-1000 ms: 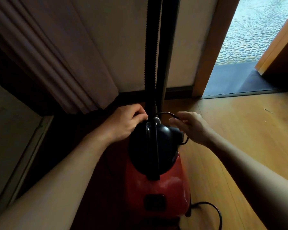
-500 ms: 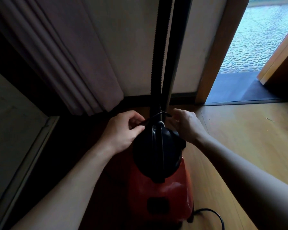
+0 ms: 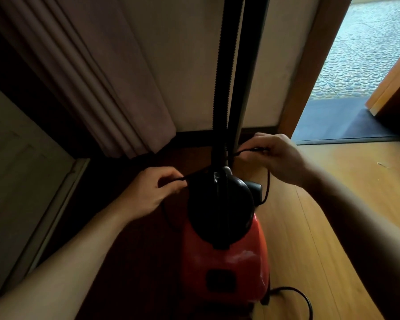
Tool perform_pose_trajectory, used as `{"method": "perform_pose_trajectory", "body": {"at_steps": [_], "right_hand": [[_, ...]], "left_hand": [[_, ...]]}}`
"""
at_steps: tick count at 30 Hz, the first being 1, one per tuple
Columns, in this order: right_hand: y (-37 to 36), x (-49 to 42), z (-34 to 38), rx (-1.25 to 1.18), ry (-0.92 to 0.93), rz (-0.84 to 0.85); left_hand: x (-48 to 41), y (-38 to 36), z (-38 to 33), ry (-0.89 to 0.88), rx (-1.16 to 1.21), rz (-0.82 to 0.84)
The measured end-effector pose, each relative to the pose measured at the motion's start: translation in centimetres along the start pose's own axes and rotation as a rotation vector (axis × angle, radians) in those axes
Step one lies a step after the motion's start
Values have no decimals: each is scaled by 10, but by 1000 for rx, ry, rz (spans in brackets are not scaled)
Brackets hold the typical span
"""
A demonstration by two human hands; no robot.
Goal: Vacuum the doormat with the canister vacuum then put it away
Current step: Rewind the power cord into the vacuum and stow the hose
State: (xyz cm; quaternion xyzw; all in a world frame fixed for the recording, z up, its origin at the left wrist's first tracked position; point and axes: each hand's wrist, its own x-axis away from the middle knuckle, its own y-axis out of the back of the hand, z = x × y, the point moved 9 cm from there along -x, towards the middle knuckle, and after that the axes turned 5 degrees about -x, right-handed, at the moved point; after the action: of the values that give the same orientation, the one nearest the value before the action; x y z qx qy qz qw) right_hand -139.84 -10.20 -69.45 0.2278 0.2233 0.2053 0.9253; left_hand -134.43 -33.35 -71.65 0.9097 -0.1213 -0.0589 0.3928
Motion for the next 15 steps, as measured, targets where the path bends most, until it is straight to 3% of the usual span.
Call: {"method": "perform_pose_trajectory", "body": {"at_steps": [2, 5, 8, 11, 15], "right_hand": [[5, 7, -4, 15, -30, 0], [-14, 5, 15, 134, -19, 127], [-39, -8, 55, 232, 133, 201], [-24, -14, 70, 185, 180, 92], [27, -4, 47, 174, 72, -88]], "left_hand": [[5, 4, 2, 19, 57, -81], [-5, 4, -30, -39, 84, -173], [-18, 4, -68, -96, 106, -162], [-13, 11, -66, -62, 193, -136], [19, 9, -19, 84, 226, -73]]}}
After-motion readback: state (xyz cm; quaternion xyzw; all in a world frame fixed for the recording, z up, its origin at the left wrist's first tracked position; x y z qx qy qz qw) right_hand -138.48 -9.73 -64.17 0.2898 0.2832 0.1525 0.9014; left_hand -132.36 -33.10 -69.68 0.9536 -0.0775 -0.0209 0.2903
